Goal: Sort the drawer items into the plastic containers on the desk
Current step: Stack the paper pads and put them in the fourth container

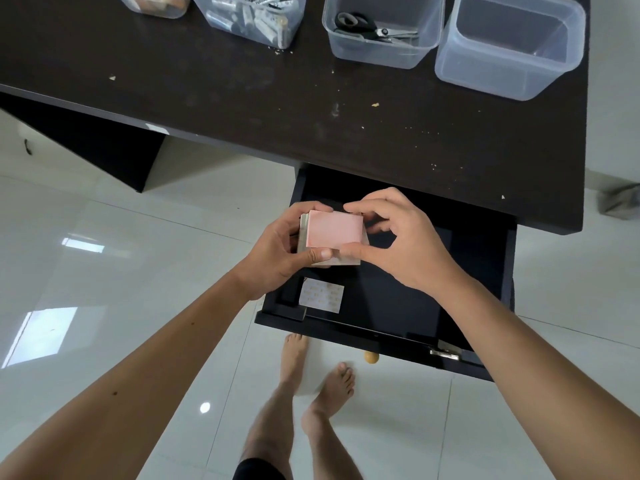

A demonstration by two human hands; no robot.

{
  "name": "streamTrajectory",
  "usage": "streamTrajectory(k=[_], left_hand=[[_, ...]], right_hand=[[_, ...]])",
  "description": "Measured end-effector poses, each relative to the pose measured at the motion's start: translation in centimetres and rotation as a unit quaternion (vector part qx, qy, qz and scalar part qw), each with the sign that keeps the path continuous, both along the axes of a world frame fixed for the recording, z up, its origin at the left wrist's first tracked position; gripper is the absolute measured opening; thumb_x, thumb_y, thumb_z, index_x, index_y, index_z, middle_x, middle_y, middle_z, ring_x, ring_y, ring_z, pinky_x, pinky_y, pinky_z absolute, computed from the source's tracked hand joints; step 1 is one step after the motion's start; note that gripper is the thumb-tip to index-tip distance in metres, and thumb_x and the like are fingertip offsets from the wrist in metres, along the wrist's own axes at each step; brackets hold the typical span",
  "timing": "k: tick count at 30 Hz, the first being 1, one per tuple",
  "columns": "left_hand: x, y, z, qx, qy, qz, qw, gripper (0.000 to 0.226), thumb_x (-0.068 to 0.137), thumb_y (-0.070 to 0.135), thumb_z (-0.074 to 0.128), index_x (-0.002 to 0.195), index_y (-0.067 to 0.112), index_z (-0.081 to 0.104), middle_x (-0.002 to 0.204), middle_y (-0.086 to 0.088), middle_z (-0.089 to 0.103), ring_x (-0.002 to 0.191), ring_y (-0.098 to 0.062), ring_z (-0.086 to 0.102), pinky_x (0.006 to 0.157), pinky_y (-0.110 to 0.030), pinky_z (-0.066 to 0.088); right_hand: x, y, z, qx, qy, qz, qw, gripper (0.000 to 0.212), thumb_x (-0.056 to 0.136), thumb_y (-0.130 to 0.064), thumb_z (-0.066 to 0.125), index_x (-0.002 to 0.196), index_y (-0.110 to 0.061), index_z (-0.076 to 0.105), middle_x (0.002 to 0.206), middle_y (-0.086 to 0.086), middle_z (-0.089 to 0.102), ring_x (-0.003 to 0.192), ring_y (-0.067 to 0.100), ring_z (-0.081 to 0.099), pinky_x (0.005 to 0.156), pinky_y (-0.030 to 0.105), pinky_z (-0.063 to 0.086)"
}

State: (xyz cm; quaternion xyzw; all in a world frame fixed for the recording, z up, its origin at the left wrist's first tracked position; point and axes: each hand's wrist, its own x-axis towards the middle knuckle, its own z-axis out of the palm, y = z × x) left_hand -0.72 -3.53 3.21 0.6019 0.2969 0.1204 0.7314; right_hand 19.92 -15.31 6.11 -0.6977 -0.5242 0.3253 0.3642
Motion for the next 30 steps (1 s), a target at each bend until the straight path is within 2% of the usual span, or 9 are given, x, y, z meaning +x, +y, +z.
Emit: streamTrajectory(k=[3, 5, 7, 9, 13, 17, 23, 27, 30], left_hand=[[-1.7, 0.7, 0.1, -0.008, 0.000, 0.006, 1.000, 0.056, 0.088, 0.015, 0.084, 0.131, 0.037, 0.057, 0.132, -0.007, 0.061, 0.115, -0.020, 0.061, 0.090, -0.036, 0.059], [-2.8, 1.1, 0.2, 0.000, -0.004, 0.023, 1.000, 0.055, 0.083, 0.022, 0.083, 0.130, 0.037, 0.058, 0.134, -0.009, 0.061, 0.117, -0.025, 0.060, 0.096, -0.050, 0.059], [-3.7, 1.6, 0.1, -0.010, -0.008, 0.047, 0.999, 0.056, 0.082, 0.022, 0.083, 0.131, 0.034, 0.058, 0.135, -0.015, 0.059, 0.117, -0.029, 0.059, 0.101, -0.066, 0.054], [-4.4, 2.2, -0.1, -0.011, -0.003, 0.061, 0.998, 0.057, 0.081, 0.021, 0.084, 0.131, 0.031, 0.058, 0.136, -0.018, 0.057, 0.118, -0.032, 0.058, 0.100, -0.072, 0.051], [-4.5, 2.8, 0.1, 0.003, 0.008, 0.063, 0.998, 0.056, 0.080, 0.023, 0.085, 0.129, 0.033, 0.060, 0.137, -0.014, 0.059, 0.120, -0.031, 0.058, 0.100, -0.067, 0.054], [-4.3, 2.8, 0.3, 0.005, 0.005, 0.066, 0.998, 0.057, 0.079, 0.024, 0.086, 0.129, 0.033, 0.060, 0.136, -0.011, 0.060, 0.120, -0.029, 0.058, 0.102, -0.061, 0.055], [-4.3, 2.6, 0.1, 0.008, 0.005, 0.073, 0.997, 0.057, 0.078, 0.026, 0.086, 0.128, 0.033, 0.061, 0.134, -0.005, 0.063, 0.120, -0.028, 0.059, 0.101, -0.057, 0.054], [-3.9, 2.6, 0.3, 0.002, 0.002, 0.079, 0.997, 0.059, 0.077, 0.025, 0.087, 0.130, 0.030, 0.060, 0.133, -0.006, 0.063, 0.119, -0.028, 0.059, 0.099, -0.054, 0.057], [-3.6, 2.6, 0.5, 0.000, 0.002, 0.076, 0.997, 0.059, 0.077, 0.026, 0.087, 0.130, 0.030, 0.060, 0.135, -0.006, 0.062, 0.122, -0.031, 0.058, 0.098, -0.051, 0.058]], right_hand=[[-0.4, -0.4, -1.2, -0.003, 0.074, -0.051, 0.996, 0.039, 0.094, -0.027, 0.080, 0.131, -0.023, 0.069, 0.124, -0.005, 0.061, 0.110, 0.016, 0.067, 0.089, 0.027, 0.059], [-0.6, -0.9, -2.3, -0.032, 0.125, -0.087, 0.988, 0.031, 0.099, -0.025, 0.072, 0.130, -0.025, 0.065, 0.118, -0.006, 0.067, 0.105, 0.013, 0.068, 0.090, 0.027, 0.058], [-1.1, -1.5, -4.1, -0.074, 0.109, -0.082, 0.988, 0.028, 0.096, -0.022, 0.076, 0.123, -0.026, 0.068, 0.111, -0.008, 0.070, 0.099, 0.011, 0.070, 0.085, 0.026, 0.057], [-1.7, -2.2, -6.5, -0.111, 0.033, -0.018, 0.993, 0.028, 0.090, -0.021, 0.083, 0.116, -0.026, 0.073, 0.109, -0.011, 0.069, 0.095, 0.008, 0.068, 0.084, 0.029, 0.058], [-3.0, -2.7, -9.5, -0.191, -0.071, 0.094, 0.975, 0.050, 0.084, -0.041, 0.087, 0.130, -0.031, 0.072, 0.116, -0.017, 0.058, 0.114, 0.010, 0.054, 0.101, 0.033, 0.048], [-3.6, -2.3, -10.1, -0.197, -0.109, 0.109, 0.968, 0.048, 0.081, -0.045, 0.088, 0.125, -0.032, 0.075, 0.115, -0.016, 0.051, 0.114, 0.010, 0.040, 0.098, 0.027, 0.035], [-3.2, -2.8, -10.0, -0.200, -0.053, 0.100, 0.973, 0.026, 0.085, -0.022, 0.084, 0.098, -0.040, 0.070, 0.098, -0.015, 0.069, 0.094, 0.005, 0.062, 0.087, 0.034, 0.055], [-3.2, -2.8, -9.7, -0.216, -0.009, 0.075, 0.973, 0.036, 0.088, -0.021, 0.082, 0.121, -0.034, 0.074, 0.096, -0.017, 0.074, 0.093, 0.003, 0.068, 0.087, 0.026, 0.055], [-3.9, -2.5, -9.8, -0.219, -0.020, 0.093, 0.971, 0.032, 0.082, -0.027, 0.089, 0.111, -0.035, 0.079, 0.097, -0.014, 0.068, 0.096, 0.009, 0.064, 0.089, 0.033, 0.056]])
